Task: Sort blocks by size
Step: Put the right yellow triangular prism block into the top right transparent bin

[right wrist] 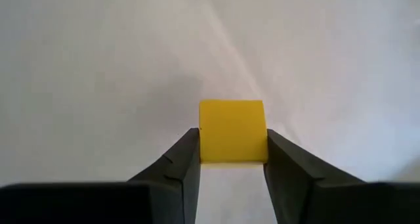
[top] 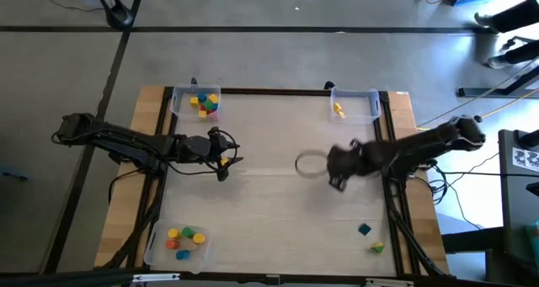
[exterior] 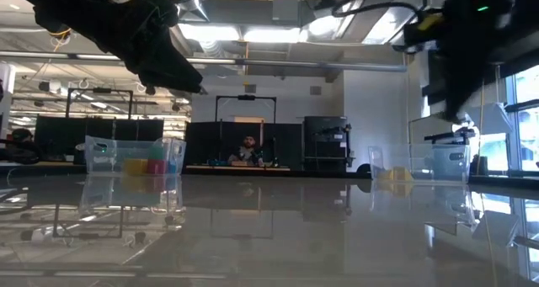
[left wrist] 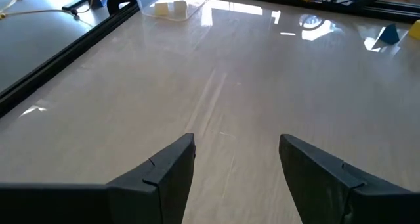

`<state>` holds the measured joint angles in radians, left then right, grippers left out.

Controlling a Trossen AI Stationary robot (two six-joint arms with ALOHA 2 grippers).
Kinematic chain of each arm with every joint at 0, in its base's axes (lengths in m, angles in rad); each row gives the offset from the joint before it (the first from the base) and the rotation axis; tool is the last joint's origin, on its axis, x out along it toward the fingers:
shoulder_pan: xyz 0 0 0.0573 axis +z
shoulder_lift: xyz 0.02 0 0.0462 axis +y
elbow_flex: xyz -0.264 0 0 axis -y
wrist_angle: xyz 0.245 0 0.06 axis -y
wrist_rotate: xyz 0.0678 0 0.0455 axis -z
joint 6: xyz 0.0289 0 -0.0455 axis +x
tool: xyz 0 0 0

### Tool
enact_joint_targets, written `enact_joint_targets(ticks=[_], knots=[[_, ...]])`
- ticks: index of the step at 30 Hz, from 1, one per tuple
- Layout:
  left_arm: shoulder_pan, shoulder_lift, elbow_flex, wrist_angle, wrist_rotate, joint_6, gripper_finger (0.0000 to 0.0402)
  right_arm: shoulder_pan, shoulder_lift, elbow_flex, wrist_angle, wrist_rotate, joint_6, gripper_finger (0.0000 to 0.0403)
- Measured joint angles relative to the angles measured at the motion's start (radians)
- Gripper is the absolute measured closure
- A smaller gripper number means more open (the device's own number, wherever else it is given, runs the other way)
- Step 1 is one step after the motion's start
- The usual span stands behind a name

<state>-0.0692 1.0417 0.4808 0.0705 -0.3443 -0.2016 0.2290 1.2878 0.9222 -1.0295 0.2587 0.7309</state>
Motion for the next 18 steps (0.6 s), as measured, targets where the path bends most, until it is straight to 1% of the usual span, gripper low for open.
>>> enact_joint_targets(ticks=[3,5,12,15,18], knots=[[0.000,0.000,0.000,0.001,0.000,0.000,0.0192,-0.137,-0.052,0.000,0.013,0.083,-0.072,0.0271],[0.000,0.000,0.000,0.002,0.000,0.000,0.0192,-0.238,-0.076,0.000,0.048,0.109,-0.138,0.0271],[0.000,0.000,0.000,-0.002,0.000,0.000,0.0192,-0.600,-0.083,0.001,0.161,0.116,-0.363,0.0270],[0.000,0.000,0.000,-0.002,0.000,-0.012,0.0192,-0.731,-0.072,0.001,0.232,0.110,-0.443,0.0270],[0.000,0.000,0.000,-0.002,0.000,-0.031,0.0192,-0.840,-0.057,0.001,0.308,0.070,-0.506,0.0270]])
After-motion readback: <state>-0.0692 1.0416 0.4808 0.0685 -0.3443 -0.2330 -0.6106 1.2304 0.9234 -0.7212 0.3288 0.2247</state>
